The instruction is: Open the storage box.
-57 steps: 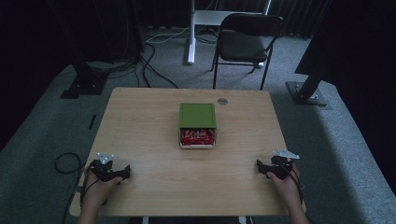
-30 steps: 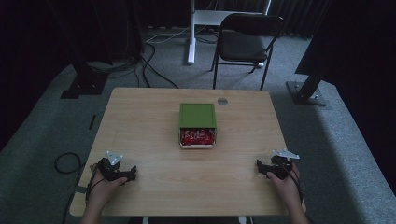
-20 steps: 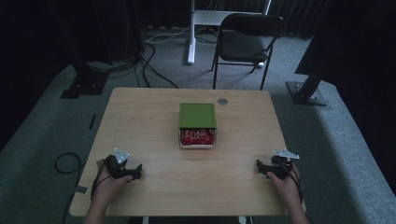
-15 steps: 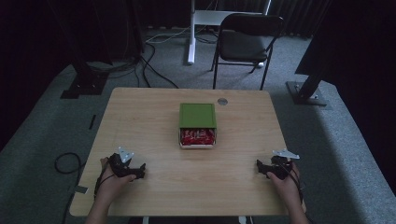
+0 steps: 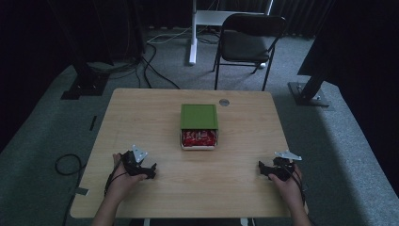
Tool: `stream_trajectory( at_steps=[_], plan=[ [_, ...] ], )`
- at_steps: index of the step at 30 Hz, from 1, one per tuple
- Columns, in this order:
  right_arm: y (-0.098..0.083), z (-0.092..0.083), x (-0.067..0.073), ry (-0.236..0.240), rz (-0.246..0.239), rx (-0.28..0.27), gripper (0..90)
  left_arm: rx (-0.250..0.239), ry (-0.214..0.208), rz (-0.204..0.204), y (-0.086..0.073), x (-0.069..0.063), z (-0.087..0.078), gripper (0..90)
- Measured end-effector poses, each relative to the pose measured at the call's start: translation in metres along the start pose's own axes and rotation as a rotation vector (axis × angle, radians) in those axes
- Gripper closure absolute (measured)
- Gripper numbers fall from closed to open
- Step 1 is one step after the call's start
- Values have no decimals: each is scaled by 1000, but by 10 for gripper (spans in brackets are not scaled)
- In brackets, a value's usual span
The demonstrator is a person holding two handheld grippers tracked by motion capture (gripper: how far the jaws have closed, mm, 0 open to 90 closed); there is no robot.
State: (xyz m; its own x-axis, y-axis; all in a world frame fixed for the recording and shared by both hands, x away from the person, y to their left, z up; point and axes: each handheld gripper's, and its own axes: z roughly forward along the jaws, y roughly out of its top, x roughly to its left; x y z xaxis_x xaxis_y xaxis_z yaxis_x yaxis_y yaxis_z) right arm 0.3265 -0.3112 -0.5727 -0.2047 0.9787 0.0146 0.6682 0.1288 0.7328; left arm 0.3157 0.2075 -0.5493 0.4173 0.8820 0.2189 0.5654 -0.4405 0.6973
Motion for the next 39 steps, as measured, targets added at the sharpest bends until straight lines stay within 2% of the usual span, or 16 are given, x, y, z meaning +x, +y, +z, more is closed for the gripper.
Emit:
stream_trajectory(
  at_steps=[4,7,12,19,22,31,35,36,39],
  plan=[
    [0,0,0,0,0,0,113,-7,-10,31,6,-7,2,5],
    [0,0,0,0,0,0,113,7,-13,83,10,-12,5,5],
    [0,0,0,0,0,0,113,5,-18,135,19,-22,10,5],
    [0,0,0,0,0,0,113,-17,-35,192,32,-38,13,5],
    [0,0,0,0,0,0,113,-26,-33,240,35,-47,16,5],
    [0,0,0,0,0,0,113,-80,-34,342,46,-71,15,5],
    [0,0,0,0,-3,-2,113,-86,-48,406,50,-80,14,5],
    [0,0,0,0,-3,-2,113,-97,-46,435,51,-83,14,5],
    [0,0,0,0,-3,-1,113,-106,-57,471,53,-90,14,5]
  ],
)
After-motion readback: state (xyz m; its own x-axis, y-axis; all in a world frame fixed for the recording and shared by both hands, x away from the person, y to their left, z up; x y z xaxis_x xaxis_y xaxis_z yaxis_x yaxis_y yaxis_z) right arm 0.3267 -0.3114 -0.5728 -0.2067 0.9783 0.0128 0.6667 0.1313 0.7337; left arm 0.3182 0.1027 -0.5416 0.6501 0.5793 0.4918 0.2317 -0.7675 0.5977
